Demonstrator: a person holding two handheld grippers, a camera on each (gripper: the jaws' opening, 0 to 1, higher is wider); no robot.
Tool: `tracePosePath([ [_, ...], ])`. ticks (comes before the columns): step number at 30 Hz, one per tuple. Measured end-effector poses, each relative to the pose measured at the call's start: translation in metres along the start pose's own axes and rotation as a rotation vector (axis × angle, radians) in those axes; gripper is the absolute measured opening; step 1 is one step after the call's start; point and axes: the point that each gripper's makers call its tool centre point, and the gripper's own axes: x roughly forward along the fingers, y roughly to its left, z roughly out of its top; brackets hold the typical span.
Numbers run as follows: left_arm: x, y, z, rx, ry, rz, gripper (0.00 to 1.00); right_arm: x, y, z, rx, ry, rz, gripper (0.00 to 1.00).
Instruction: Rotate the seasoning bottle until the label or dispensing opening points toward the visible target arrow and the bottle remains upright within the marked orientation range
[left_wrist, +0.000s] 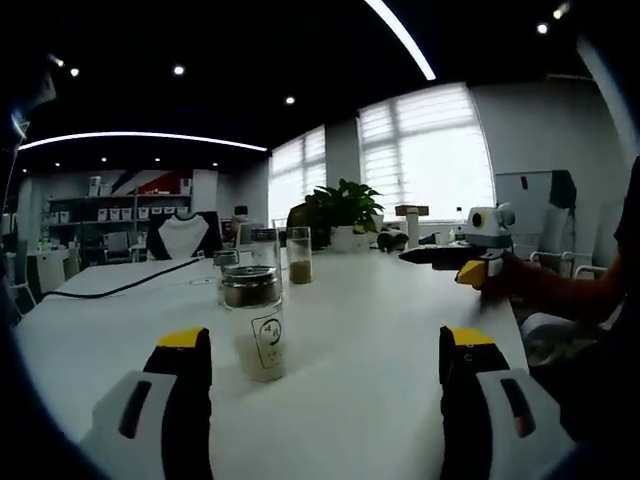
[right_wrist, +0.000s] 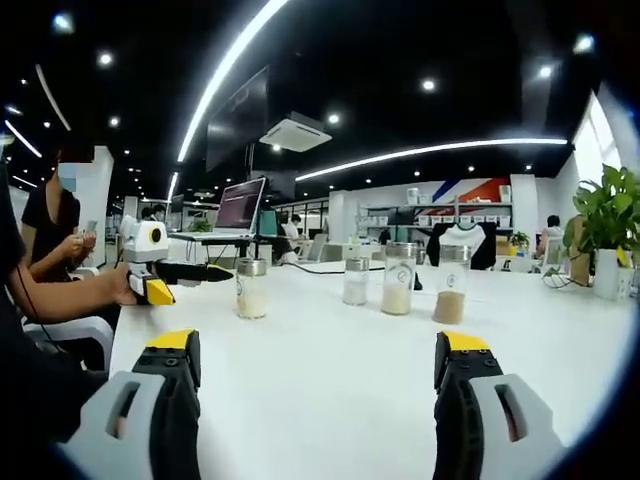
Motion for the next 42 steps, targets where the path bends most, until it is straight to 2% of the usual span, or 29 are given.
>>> tracePosePath([
  [2, 0.0, -0.003, -0.001, 0.023, 0.007, -0.002, 1.0, 0.003, 0.001, 0.002, 0.04, -0.014, -0.001, 0.99],
  [4, 0.0, -0.005, 0.0, 0.031, 0.005, 0.001, 1.0, 0.007, 0.002, 0.003, 0.04, -0.021, -0.002, 0.99],
  [13, -0.004, -0.001, 0.005, 0.005, -0.024, 0.012, 1.0, 0.026, -0.002, 0.009, 0.063, -0.033, -0.027, 0.98],
  [18, -0.005, -0.002, 0.008, -0.023, -0.042, 0.002, 1.0, 0.053, -0.01, 0.009, 0.085, -0.013, -0.035, 0.97],
  [22, -0.006, 0.0, 0.009, -0.032, -0.053, 0.007, 1.0, 0.071, -0.013, 0.007, 0.068, 0.024, -0.019, 0.97],
  [29, -0.005, 0.0, 0.009, -0.014, -0.048, 0.013, 1.0, 0.096, -0.016, 0.005, 0.028, 0.042, -0.018, 0.95],
  [36, -0.005, 0.0, 0.011, -0.008, -0.058, 0.009, 1.0, 0.126, -0.025, 0.012, 0.028, 0.031, -0.036, 0.92],
  [42, -0.005, 0.005, 0.006, 0.012, -0.034, 0.029, 1.0, 0.151, -0.036, 0.015, 0.025, 0.014, -0.057, 0.89],
])
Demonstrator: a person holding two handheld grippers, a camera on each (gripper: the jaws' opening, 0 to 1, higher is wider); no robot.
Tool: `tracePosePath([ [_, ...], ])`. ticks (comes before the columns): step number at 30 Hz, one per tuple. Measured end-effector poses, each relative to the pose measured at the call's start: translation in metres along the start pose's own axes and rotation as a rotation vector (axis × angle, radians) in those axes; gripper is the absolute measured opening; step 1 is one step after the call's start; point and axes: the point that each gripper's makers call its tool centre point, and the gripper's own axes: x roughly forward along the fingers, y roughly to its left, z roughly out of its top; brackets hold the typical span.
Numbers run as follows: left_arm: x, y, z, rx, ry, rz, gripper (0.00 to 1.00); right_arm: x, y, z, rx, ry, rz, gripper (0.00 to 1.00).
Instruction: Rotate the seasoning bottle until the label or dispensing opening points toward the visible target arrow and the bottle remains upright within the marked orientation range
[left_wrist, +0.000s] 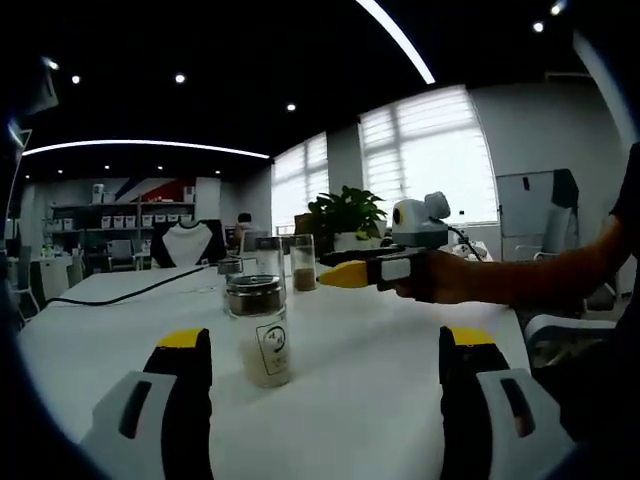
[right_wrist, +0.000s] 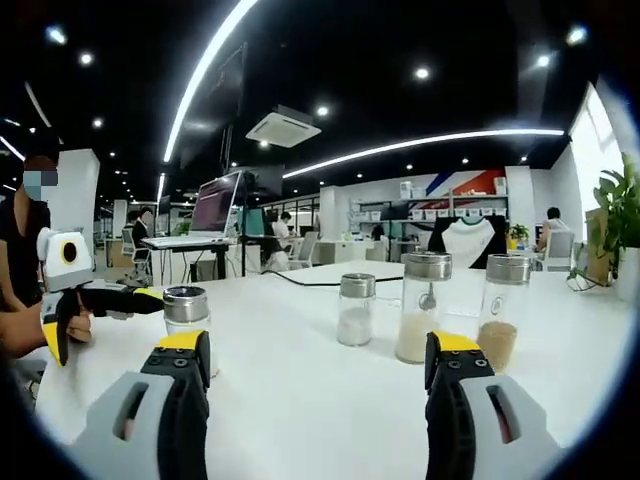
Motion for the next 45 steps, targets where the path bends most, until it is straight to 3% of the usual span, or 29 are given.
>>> tracePosePath([
  [7, 0.0, 0.001, -0.001, 0.002, 0.003, -0.002, 1.0, 0.022, -0.004, 0.005, -0.013, -0.042, -0.03, 0.86],
  [10, 0.0, 0.001, 0.0, -0.002, 0.003, -0.001, 1.0, 0.033, -0.007, 0.003, -0.021, -0.015, -0.044, 0.85],
  [15, 0.0, 0.002, 0.001, -0.008, -0.001, 0.002, 1.0, 0.042, -0.012, 0.01, -0.002, -0.033, -0.06, 0.82],
  [26, 0.002, -0.001, -0.003, 0.016, 0.02, -0.009, 1.0, 0.075, -0.023, 0.0, -0.031, 0.031, -0.087, 0.73],
  [30, 0.001, 0.0, -0.002, 0.01, 0.015, -0.004, 1.0, 0.089, -0.018, -0.002, -0.036, 0.04, -0.071, 0.71],
  [39, 0.001, 0.001, -0.001, 0.016, 0.01, -0.002, 1.0, 0.11, -0.028, 0.003, 0.017, 0.019, -0.106, 0.65],
  [45, 0.0, -0.002, 0.001, -0.016, -0.005, -0.03, 1.0, 0.125, -0.035, -0.01, -0.051, 0.057, -0.145, 0.58],
])
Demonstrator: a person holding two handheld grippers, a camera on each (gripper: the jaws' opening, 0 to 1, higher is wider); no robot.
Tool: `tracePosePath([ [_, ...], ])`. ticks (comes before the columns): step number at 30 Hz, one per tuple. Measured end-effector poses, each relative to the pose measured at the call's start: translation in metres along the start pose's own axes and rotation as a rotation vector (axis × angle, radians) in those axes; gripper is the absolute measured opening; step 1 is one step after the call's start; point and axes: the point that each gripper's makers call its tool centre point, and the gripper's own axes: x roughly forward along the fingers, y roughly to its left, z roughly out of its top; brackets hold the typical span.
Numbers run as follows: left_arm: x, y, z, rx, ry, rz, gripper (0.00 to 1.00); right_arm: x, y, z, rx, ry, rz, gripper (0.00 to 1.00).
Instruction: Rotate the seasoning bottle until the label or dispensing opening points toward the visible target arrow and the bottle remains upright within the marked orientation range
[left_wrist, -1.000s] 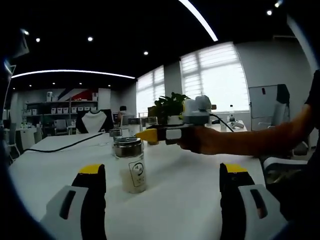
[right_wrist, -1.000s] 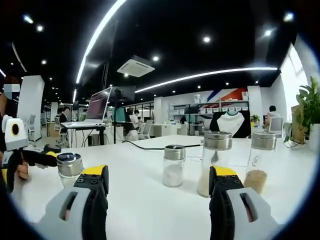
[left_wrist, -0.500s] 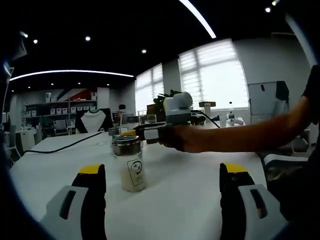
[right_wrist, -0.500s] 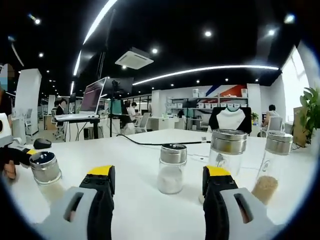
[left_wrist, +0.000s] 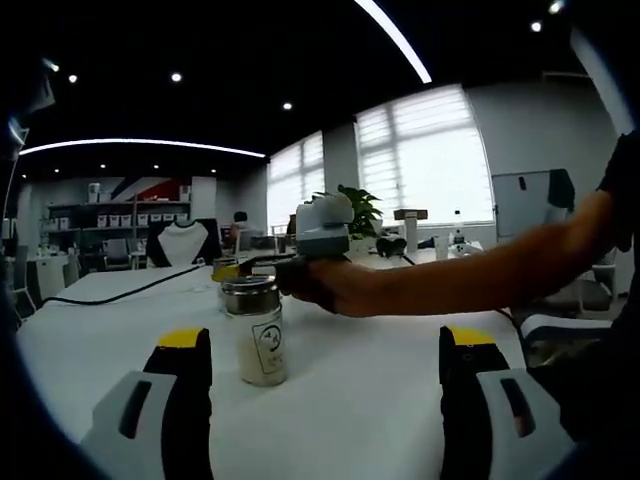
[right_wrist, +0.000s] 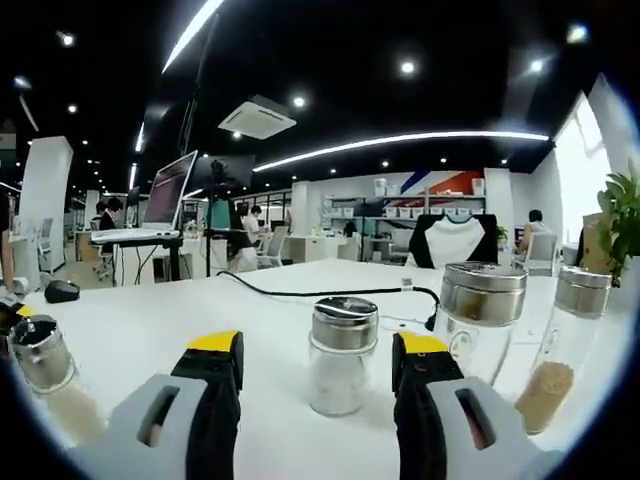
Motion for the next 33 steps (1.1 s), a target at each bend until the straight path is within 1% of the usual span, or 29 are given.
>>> tracePosePath([
  [4, 0.002, -0.004, -0.003, 0.039, 0.021, 0.001, 1.0, 0.009, -0.002, 0.0, 0.017, -0.003, -0.02, 0.56],
  [6, 0.003, -0.004, -0.005, 0.047, 0.033, 0.001, 1.0, 0.012, -0.002, -0.001, -0.019, 0.0, -0.034, 0.54],
  [7, 0.003, -0.004, -0.006, 0.047, 0.037, 0.001, 1.0, 0.013, -0.003, -0.001, -0.021, -0.001, -0.037, 0.53],
  [9, 0.002, -0.003, -0.007, 0.049, 0.043, 0.001, 1.0, 0.016, -0.006, -0.001, -0.011, -0.002, -0.052, 0.49],
  [10, 0.002, -0.003, -0.007, 0.05, 0.043, -0.001, 1.0, 0.016, -0.007, 0.001, 0.004, -0.018, -0.057, 0.47],
  [13, 0.003, -0.003, -0.008, 0.055, 0.047, 0.0, 1.0, 0.02, -0.014, 0.001, 0.01, -0.025, -0.079, 0.39],
  [14, 0.003, -0.003, -0.008, 0.056, 0.047, 0.0, 1.0, 0.02, -0.016, 0.002, 0.026, -0.032, -0.088, 0.37],
  [15, 0.003, -0.003, -0.007, 0.056, 0.045, -0.001, 1.0, 0.02, -0.021, 0.003, 0.064, -0.042, -0.1, 0.34],
  [16, 0.002, -0.003, -0.007, 0.054, 0.043, -0.001, 1.0, 0.02, -0.023, 0.004, 0.076, -0.044, -0.112, 0.32],
  [17, 0.002, -0.003, -0.007, 0.052, 0.041, -0.001, 1.0, 0.021, -0.022, 0.004, 0.073, -0.046, -0.095, 0.31],
  [18, 0.002, -0.003, -0.006, 0.051, 0.041, 0.0, 1.0, 0.023, -0.021, 0.004, 0.053, -0.042, -0.103, 0.31],
  [21, 0.002, -0.002, -0.006, 0.047, 0.039, 0.0, 1.0, 0.023, -0.017, 0.005, 0.056, -0.029, -0.087, 0.31],
  [25, 0.002, -0.002, -0.005, 0.047, 0.035, 0.003, 1.0, 0.023, -0.018, 0.005, 0.063, -0.015, -0.093, 0.31],
  [26, 0.002, -0.001, -0.005, 0.048, 0.036, 0.007, 1.0, 0.02, -0.016, 0.006, 0.061, -0.015, -0.091, 0.31],
  [27, 0.002, 0.0, -0.005, 0.049, 0.035, 0.012, 1.0, 0.01, -0.01, 0.008, 0.065, -0.019, -0.086, 0.31],
  [30, 0.001, 0.002, -0.003, 0.042, 0.025, 0.019, 1.0, 0.003, -0.008, 0.013, 0.091, -0.039, -0.066, 0.3],
  [33, 0.0, 0.004, -0.003, 0.029, 0.023, 0.024, 1.0, -0.018, 0.006, 0.02, 0.074, -0.044, -0.05, 0.3],
])
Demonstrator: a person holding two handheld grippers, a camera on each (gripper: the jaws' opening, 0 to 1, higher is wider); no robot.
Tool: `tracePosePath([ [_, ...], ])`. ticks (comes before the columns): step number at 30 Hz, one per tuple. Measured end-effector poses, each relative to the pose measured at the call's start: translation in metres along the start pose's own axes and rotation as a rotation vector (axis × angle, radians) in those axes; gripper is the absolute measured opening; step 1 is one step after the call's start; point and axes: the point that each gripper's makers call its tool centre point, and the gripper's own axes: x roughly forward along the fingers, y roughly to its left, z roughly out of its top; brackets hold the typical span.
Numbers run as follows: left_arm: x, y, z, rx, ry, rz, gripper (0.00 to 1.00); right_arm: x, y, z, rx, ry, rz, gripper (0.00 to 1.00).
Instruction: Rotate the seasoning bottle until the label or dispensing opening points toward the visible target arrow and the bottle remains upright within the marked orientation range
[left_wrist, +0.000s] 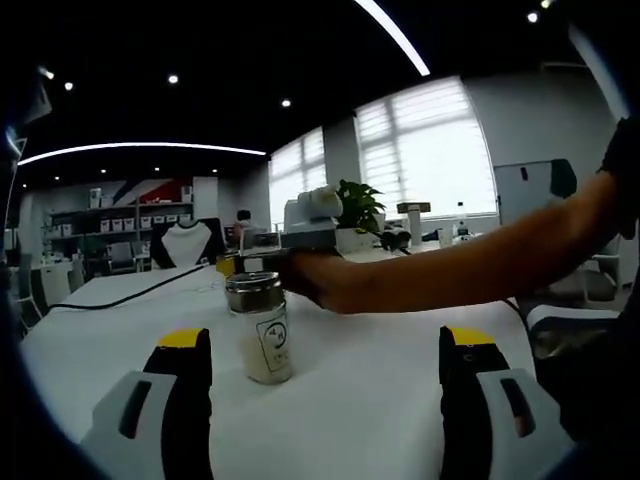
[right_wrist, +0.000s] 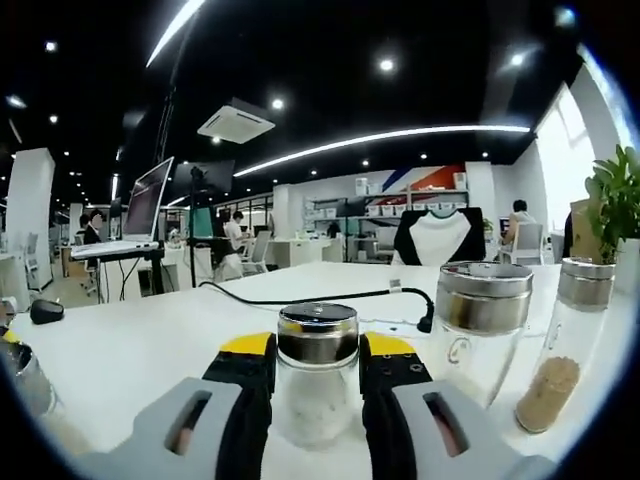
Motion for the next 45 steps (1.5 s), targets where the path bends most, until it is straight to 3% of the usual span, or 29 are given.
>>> tracePosePath([
  [6, 0.0, 0.0, 0.0, 0.011, 0.0, 0.007, 1.0, -0.034, 0.013, -0.004, 0.051, 0.027, 0.055, 0.3],
  [10, 0.0, 0.001, 0.0, 0.021, 0.003, 0.013, 1.0, -0.058, 0.015, -0.009, 0.04, 0.047, 0.077, 0.31],
  [18, 0.001, 0.002, -0.003, 0.033, 0.021, 0.028, 1.0, -0.082, 0.004, -0.007, -0.001, 0.046, 0.119, 0.31],
  [22, 0.0, 0.005, -0.004, 0.052, 0.025, 0.049, 0.99, -0.092, 0.003, -0.003, 0.021, 0.042, 0.123, 0.31],
  [29, -0.003, 0.008, 0.0, 0.084, 0.008, 0.079, 0.96, -0.114, 0.018, 0.005, -0.005, 0.013, 0.169, 0.31],
  [33, -0.006, 0.005, 0.009, 0.131, -0.032, 0.085, 0.93, -0.132, 0.031, 0.004, -0.015, 0.0, 0.202, 0.31],
  [37, -0.005, 0.005, 0.008, 0.134, -0.028, 0.083, 0.92, -0.146, 0.036, -0.006, -0.084, 0.015, 0.212, 0.31],
  [39, -0.004, 0.005, 0.005, 0.119, -0.009, 0.083, 0.92, -0.156, 0.037, -0.01, -0.074, 0.014, 0.213, 0.31],
  [45, -0.006, 0.005, 0.012, 0.107, -0.05, 0.087, 0.85, -0.179, 0.039, -0.01, -0.074, -0.013, 0.162, 0.31],
])
